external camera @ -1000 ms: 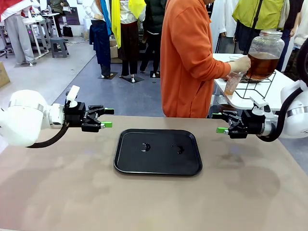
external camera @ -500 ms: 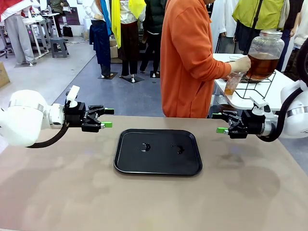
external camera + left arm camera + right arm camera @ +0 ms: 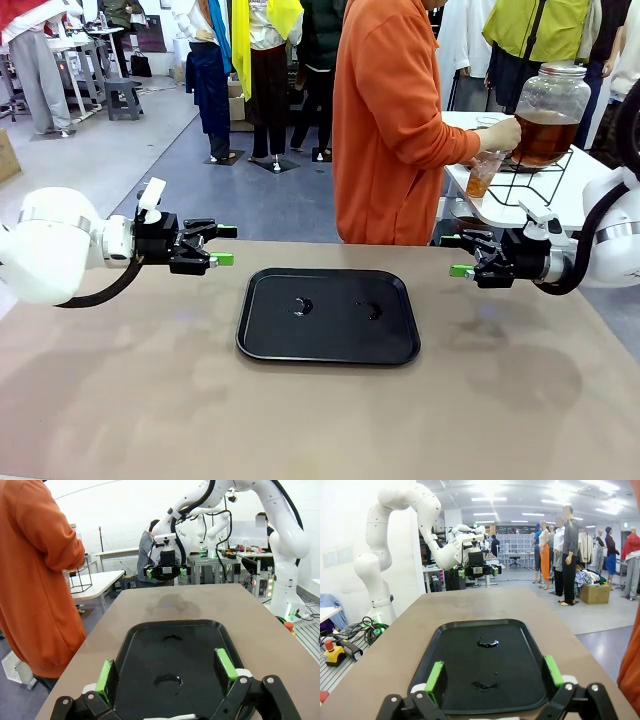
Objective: Pour the drink into the iced cup.
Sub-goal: Open the gripper to release the iced cup you were holding.
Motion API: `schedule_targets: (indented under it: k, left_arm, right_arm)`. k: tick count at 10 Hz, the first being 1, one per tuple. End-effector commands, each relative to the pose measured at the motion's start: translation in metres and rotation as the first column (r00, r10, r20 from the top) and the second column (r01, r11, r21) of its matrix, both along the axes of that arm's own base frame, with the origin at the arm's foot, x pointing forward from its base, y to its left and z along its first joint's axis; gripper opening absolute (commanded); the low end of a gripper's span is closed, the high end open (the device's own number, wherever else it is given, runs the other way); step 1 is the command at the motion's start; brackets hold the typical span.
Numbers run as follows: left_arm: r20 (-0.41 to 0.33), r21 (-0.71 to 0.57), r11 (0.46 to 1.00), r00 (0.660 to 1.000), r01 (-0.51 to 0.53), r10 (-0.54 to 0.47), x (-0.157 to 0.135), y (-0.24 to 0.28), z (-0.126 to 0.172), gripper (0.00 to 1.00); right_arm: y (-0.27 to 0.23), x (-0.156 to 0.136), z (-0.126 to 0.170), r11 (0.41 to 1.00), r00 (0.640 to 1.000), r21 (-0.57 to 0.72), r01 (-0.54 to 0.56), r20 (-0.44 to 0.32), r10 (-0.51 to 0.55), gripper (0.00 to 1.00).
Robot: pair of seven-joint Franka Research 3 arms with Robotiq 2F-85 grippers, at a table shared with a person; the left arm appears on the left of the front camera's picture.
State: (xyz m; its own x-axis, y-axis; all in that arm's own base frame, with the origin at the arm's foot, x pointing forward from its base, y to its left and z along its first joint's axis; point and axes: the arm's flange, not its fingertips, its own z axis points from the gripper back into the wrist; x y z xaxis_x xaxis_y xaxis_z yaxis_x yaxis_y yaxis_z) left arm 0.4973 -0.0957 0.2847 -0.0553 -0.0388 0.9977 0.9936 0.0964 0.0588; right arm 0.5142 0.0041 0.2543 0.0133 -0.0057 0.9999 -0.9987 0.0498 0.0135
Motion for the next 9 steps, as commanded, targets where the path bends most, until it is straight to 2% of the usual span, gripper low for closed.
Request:
schedule_targets:
  k: [1, 9]
  left_arm:
    - [0.005, 0.002, 1.000, 1.000, 0.000, 0.000, 0.0006, -0.0006, 0.0006, 1.00]
    - [0.005, 0.002, 1.000, 1.000, 0.000, 0.000, 0.0006, -0.0006, 0.0006, 1.00]
  right_arm:
    - [0.0021, 0.0024, 0.0043, 1.000, 1.000, -0.001, -0.004, 0.000, 0.004, 1.00]
    - [0.0021, 0.0024, 0.0043, 1.000, 1.000, -0.001, -0.004, 0.000, 0.004, 1.00]
